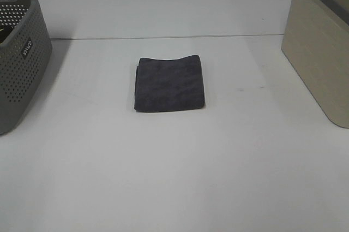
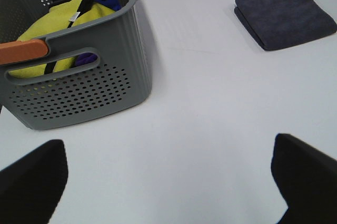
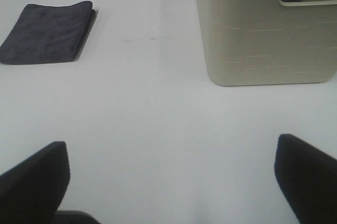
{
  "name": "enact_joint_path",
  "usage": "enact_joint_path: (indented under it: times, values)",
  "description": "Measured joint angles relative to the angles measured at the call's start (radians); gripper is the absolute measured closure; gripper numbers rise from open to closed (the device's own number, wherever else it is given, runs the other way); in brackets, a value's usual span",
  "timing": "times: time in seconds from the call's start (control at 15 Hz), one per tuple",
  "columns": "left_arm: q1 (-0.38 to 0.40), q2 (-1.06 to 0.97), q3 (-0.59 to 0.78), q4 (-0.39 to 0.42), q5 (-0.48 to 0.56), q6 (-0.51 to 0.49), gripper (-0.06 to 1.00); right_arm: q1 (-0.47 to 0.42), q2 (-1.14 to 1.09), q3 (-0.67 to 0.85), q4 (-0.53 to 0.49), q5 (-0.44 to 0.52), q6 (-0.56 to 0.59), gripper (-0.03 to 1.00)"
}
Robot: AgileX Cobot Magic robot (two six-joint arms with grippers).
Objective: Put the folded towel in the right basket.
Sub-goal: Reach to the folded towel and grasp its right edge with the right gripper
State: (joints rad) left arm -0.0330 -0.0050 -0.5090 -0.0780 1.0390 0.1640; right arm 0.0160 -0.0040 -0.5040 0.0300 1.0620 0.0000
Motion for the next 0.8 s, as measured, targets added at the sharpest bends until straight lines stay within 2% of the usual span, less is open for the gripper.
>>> enact_joint_path:
  times: [0.8]
  values:
    - [0.0,0.0,0.0,0.0,0.0,0.0,-0.04,0.0,0.0,0.0,0.0,0.0,0.0,-0.02]
